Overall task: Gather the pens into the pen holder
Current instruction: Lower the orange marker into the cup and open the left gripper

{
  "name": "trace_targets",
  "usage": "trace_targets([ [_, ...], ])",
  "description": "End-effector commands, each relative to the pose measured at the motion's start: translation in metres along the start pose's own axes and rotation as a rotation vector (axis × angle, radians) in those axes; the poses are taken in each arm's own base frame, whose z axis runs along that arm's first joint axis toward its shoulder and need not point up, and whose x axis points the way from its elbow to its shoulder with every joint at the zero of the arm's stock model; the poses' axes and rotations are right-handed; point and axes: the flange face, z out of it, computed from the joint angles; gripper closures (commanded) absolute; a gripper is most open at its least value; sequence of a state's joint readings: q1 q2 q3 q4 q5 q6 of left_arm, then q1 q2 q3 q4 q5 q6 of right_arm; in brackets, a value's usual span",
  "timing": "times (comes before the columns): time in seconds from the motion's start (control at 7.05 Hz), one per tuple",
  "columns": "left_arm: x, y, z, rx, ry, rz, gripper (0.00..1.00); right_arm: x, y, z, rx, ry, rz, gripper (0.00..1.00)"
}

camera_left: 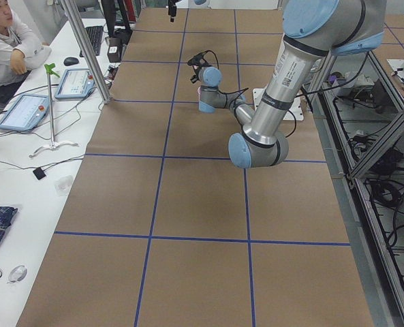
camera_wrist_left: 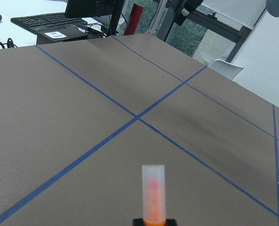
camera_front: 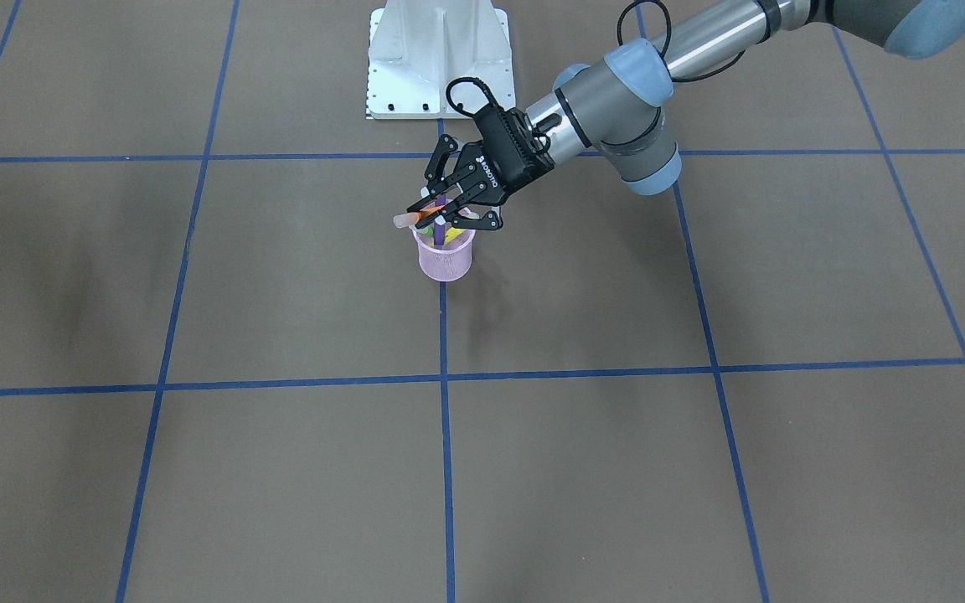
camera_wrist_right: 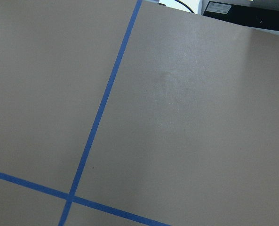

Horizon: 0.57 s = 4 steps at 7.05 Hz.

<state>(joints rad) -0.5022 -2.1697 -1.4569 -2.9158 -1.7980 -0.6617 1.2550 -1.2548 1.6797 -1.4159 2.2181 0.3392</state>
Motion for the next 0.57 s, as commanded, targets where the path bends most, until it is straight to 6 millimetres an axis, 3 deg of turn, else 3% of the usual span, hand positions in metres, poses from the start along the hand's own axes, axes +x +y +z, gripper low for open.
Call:
trace_targets([
  [0.0,-0.001,0.021,-0.004,0.019,0.034,0.051,1.00,0.000,-0.001,-0.001,0.002,0.000,0.003,0.01],
  [0.43,0.024,0.046,0.008,0.010,0.050,0.034,1.00,0.000,-0.001,-0.001,0.002,0.000,0.001,0.01],
])
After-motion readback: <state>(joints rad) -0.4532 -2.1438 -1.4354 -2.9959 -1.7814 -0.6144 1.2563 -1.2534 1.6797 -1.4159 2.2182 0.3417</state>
